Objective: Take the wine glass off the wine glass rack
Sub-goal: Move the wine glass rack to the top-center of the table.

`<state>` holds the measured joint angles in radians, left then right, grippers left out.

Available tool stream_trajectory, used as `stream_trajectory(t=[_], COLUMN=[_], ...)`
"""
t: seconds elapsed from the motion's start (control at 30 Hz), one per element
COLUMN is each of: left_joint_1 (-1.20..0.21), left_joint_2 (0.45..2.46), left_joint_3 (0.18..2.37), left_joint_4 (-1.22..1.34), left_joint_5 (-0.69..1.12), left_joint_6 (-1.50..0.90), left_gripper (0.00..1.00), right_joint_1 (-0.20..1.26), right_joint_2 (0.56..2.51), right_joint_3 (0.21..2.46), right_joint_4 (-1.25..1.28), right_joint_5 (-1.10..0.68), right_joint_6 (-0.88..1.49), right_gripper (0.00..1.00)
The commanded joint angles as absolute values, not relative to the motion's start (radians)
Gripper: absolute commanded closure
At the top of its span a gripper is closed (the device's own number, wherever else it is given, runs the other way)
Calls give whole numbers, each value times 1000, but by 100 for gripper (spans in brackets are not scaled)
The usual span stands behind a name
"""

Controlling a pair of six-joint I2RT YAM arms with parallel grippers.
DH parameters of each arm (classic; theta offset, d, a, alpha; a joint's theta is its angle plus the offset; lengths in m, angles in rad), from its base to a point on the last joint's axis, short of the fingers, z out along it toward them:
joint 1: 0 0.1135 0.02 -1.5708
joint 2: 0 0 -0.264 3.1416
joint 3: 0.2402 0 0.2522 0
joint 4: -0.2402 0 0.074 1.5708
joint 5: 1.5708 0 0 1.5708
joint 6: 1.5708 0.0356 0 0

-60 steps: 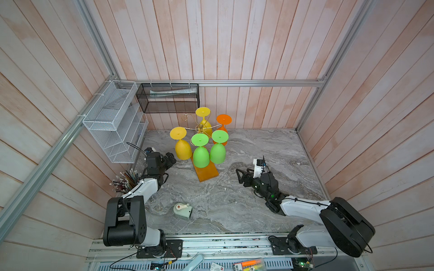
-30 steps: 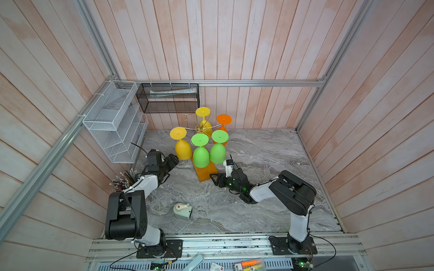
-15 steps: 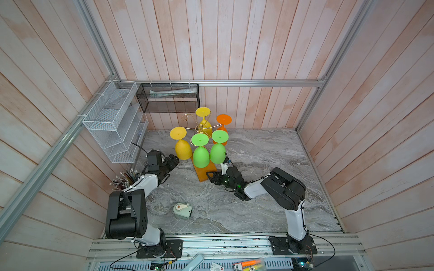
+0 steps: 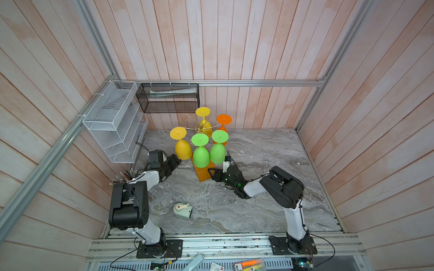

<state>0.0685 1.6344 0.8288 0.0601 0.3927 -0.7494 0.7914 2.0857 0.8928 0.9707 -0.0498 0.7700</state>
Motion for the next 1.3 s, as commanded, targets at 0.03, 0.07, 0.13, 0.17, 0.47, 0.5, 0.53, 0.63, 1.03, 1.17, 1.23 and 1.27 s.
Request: stream_trajectory(t=[0.03,0.07,0.13,0.17,0.47,0.5,0.53,0.63,1.03,1.17,1.23,1.27], left_joint_1=[34,25,2,-7,-76,-83,-89,-112,-193,-225,-240,-247], left_joint_2=[1670,1676,1694,1702,1788,1797,1810,1836,1891,1902,1911,1915], left_joint_3=[865,869,871,872,888,889,891,899,928,941,949,952], left_joint_4=[89,94,115,124,191,199,207,228,256,262,265,268], left_joint_5=[461,464,475,476,465,463,467,473,465,452,446,442], left_joint_6=[-793,-804,-830,-841,-907,-912,-920,-934,-950,-957,-962,-966], left_gripper=[20,20,21,21,26,26,27,30,52,54,54,54], right_joint_1=[765,763,754,752,730,728,723,709,636,599,582,574], right_joint_2=[2077,2068,2042,2034,1982,1971,1960,1923,1748,1689,1657,1642], right_joint_3=[856,846,819,806,751,743,733,701,548,509,493,485], right_joint_4=[1034,1043,1062,1075,1081,1081,1079,1074,1069,1041,1019,1006], right_joint_5=[-15,-10,-4,-1,-12,-16,-17,-25,-14,-16,-17,-17], right_joint_6=[746,737,723,720,730,734,742,759,813,824,825,827], right_gripper=[37,37,37,37,37,37,37,36,37,37,37,37])
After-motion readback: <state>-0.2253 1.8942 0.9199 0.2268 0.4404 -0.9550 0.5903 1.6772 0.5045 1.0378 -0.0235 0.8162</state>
